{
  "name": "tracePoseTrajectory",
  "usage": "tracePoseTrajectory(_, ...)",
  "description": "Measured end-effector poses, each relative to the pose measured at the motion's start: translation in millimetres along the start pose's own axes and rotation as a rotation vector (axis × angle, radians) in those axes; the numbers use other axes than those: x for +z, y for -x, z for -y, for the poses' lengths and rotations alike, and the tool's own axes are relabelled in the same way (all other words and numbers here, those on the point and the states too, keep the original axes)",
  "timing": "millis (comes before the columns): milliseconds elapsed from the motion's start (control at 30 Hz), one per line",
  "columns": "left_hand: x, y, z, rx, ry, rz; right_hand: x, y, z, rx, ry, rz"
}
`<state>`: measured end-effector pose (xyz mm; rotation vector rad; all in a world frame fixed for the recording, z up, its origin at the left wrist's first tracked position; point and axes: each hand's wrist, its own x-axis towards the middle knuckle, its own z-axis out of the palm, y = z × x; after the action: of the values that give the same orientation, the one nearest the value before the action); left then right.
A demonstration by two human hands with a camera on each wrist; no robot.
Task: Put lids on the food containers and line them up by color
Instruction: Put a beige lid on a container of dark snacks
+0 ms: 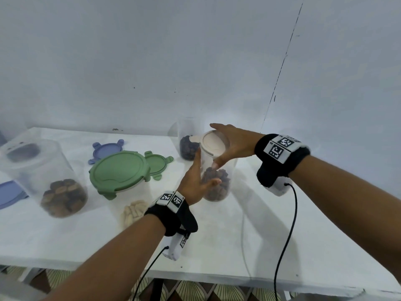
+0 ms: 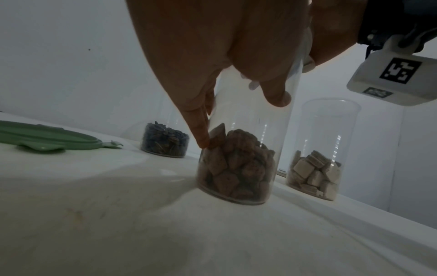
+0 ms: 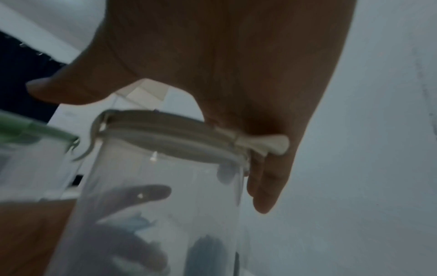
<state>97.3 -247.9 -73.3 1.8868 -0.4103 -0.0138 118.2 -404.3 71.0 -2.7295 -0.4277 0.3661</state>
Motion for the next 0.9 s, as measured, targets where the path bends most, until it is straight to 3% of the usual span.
tracePoseTrajectory(167, 0, -1, 3, 0.01, 0.023, 0.0, -14, 4, -1, 0.047, -0.102, 0.008)
tracePoseTrajectory(267, 0, -1, 4, -0.008, 0.016, 0.002, -11, 4, 3, 0.037, 0.004, 0.023)
tracePoseTrajectory(467, -2, 4, 8, -0.004, -0.049, 0.033, -4, 4, 12, 0.064, -0.015, -0.083)
tracePoseTrajectory(567, 4, 20, 11, 0.024, -0.13, -0.04, 4, 11, 15, 0.121, 0.035, -0.149)
tracePoseTrajectory(667, 19, 29, 0, 0.036, 0.08, -0.125, 6, 18, 18, 0.157, 0.104, -0.159)
tracePoseTrajectory(767, 26, 17, -10, -0.03, 0.178, -0.151, -13, 27, 18, 0.206, 0.007, -0.166)
tracePoseTrajectory(900, 22, 3, -21, -0.115, 0.14, -0.062, -37, 36, 8, 0.302, -0.053, -0.048)
